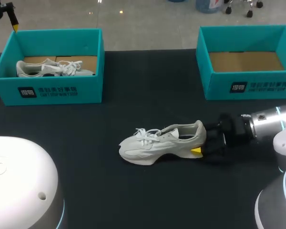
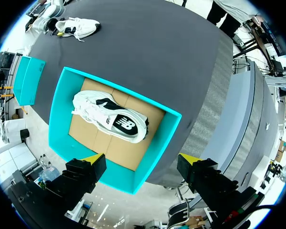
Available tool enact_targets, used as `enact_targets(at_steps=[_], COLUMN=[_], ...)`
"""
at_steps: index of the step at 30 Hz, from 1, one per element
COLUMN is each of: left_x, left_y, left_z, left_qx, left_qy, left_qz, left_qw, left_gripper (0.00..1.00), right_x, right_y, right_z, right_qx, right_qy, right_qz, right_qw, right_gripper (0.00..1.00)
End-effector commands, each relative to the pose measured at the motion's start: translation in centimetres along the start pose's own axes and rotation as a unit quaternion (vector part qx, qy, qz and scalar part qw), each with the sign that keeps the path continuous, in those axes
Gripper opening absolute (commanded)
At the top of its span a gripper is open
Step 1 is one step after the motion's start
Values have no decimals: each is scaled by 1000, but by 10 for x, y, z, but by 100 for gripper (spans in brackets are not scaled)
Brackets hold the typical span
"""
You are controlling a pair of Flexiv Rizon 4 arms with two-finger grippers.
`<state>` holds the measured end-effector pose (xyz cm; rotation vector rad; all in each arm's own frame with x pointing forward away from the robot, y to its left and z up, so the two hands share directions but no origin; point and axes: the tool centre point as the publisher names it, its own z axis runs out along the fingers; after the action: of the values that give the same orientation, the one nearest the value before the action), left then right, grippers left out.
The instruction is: Take the shoe out of the shoebox, open the shoe tongue, remove and reinsert the insole, then place the shoe into the shoebox
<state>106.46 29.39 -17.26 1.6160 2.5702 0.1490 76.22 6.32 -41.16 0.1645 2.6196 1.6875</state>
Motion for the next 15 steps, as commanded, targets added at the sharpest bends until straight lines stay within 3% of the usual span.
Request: enact_targets(at_steps=[1, 15], left_x=[0, 0], left_y=[-1, -1], left_z=[0, 0], left_qx=[-1, -1], left_qy=[1, 1], left_qz=[0, 0], left_qw=[1000, 1000], left_gripper=[100, 100], right_x=[-2, 0], right_y=[-3, -11], right_z=[10, 19], right_qx=[3, -4], right_qy=[14, 11], right_qz=[-3, 2], right_qw=[1000, 1000], right_gripper=[0, 0])
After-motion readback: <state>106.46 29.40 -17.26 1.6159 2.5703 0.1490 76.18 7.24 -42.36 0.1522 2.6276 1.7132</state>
